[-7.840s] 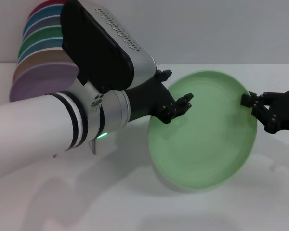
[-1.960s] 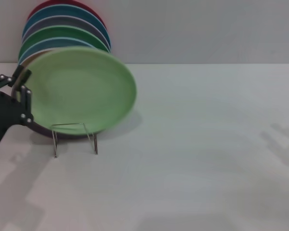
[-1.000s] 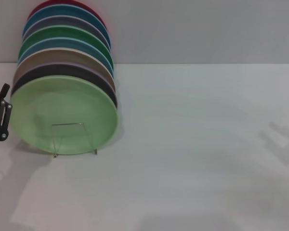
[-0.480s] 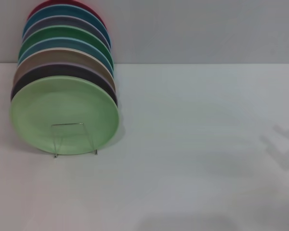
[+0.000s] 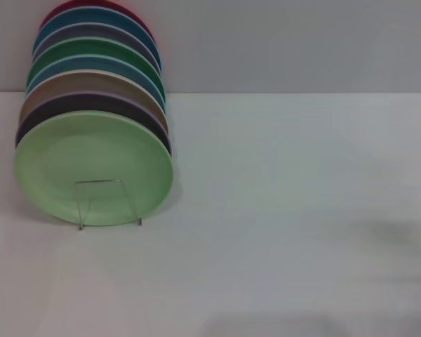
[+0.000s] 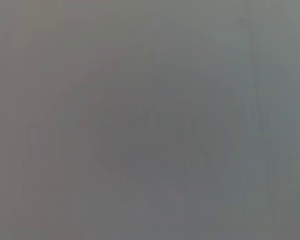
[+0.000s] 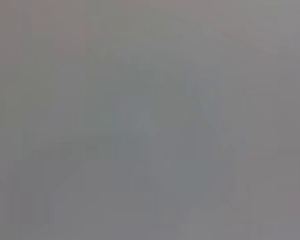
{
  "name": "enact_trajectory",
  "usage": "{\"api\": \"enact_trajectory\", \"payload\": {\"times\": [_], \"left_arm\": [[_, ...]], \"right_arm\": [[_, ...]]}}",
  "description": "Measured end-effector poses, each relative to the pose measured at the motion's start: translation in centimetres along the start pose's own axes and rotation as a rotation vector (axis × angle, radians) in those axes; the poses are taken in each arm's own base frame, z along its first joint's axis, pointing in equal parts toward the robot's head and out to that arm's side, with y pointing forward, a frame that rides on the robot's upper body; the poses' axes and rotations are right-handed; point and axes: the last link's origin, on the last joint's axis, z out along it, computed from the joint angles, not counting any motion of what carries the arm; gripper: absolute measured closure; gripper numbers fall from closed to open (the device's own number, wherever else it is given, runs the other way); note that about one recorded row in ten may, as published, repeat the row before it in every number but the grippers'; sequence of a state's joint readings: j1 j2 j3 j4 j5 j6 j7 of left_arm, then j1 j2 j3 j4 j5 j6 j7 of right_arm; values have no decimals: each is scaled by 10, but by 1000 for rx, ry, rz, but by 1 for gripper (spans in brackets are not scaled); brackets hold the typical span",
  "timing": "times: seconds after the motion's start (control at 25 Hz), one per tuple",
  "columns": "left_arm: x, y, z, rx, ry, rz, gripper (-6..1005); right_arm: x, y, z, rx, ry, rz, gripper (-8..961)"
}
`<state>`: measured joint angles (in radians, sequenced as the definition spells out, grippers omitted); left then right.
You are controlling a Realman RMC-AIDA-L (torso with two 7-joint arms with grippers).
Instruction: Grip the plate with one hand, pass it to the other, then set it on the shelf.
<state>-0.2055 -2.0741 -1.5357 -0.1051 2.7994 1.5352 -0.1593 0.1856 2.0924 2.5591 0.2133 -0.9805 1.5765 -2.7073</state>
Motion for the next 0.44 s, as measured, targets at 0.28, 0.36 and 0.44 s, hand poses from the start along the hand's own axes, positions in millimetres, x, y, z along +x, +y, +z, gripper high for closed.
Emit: {"api": "enact_trajectory", "payload": {"times": [0.28, 0.36, 0.44], "left_arm": [[-2, -1, -5, 10, -15, 11, 184], [-3, -2, -7, 13, -20, 10, 184], [-3, -2, -8, 12, -24, 9, 184]], "right_arm": [[4, 2, -3, 11, 15, 46, 113], [5, 3, -3, 12, 18, 57, 113], [5, 4, -4, 12, 20, 65, 113]]}}
